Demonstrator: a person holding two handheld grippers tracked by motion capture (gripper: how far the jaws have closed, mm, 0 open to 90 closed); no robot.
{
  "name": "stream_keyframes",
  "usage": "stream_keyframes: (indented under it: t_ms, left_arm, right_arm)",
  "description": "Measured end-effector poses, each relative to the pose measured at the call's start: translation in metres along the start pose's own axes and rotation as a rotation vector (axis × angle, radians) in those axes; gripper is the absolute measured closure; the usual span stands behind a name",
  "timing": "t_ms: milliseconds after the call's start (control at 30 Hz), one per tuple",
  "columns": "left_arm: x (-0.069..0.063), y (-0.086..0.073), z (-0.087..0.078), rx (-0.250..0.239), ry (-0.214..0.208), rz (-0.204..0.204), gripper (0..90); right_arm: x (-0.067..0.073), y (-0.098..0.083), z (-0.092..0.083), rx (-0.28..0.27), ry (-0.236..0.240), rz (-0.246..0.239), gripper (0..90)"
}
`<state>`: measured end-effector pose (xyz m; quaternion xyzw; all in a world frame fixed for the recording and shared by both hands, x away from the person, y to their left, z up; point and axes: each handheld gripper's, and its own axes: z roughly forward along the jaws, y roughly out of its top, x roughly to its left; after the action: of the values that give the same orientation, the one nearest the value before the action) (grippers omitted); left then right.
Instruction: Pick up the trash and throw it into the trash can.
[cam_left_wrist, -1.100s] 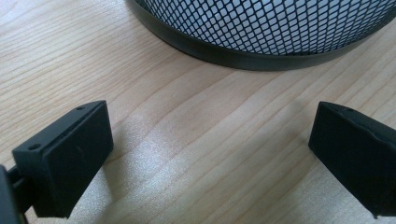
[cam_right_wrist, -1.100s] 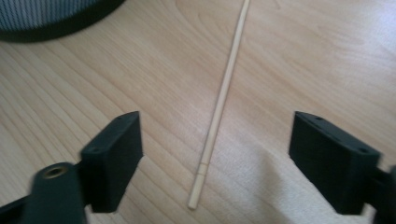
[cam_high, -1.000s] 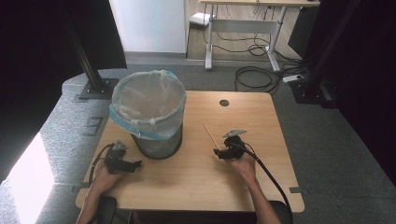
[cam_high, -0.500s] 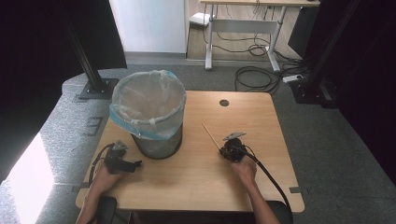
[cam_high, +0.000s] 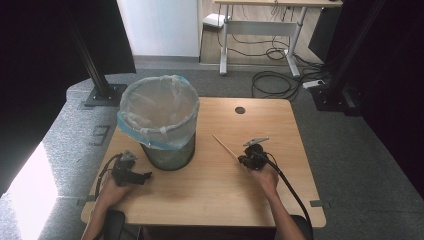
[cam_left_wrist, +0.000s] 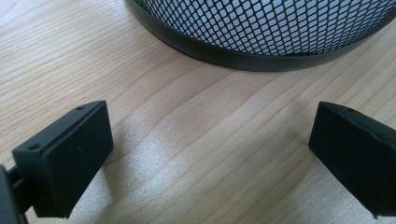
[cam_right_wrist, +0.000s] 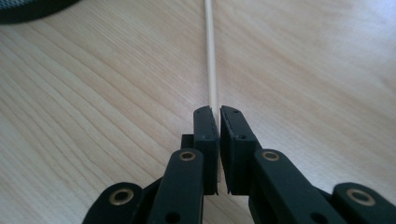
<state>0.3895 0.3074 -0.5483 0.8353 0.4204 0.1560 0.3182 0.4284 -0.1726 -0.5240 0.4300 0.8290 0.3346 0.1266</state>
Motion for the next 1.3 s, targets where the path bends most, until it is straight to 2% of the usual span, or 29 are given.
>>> stream_keyframes:
  t_ms: [167,433,933,1233,1300]
  left_arm:
    - [0.0,0.0,0.0,-0.001,-0.001,0.0,0.0]
    - [0.0,0.0,0.0,0.0,0.0,-0.001,0.0]
    - [0.0,0.0,0.0,-0.001,0.0,-0.001,0.0]
    - [0.0,0.0,0.0,-0.001,0.0,-0.003,0.0]
    - [0.0,0.0,0.0,-0.001,0.001,-0.001,0.0]
  right_arm:
    - [-0.004,0.01,-0.015,-0.022,0.018,-0.005,84.6]
    - [-0.004,0.035,-0.043,-0.037,0.022,-0.038,84.6]
    - [-0.008,0.072,-0.083,-0.091,0.051,-0.065,84.6]
    - [-0.011,0.103,-0.12,-0.14,0.078,-0.076,84.6]
    - [-0.01,0.115,-0.133,-0.153,0.079,-0.086,84.6]
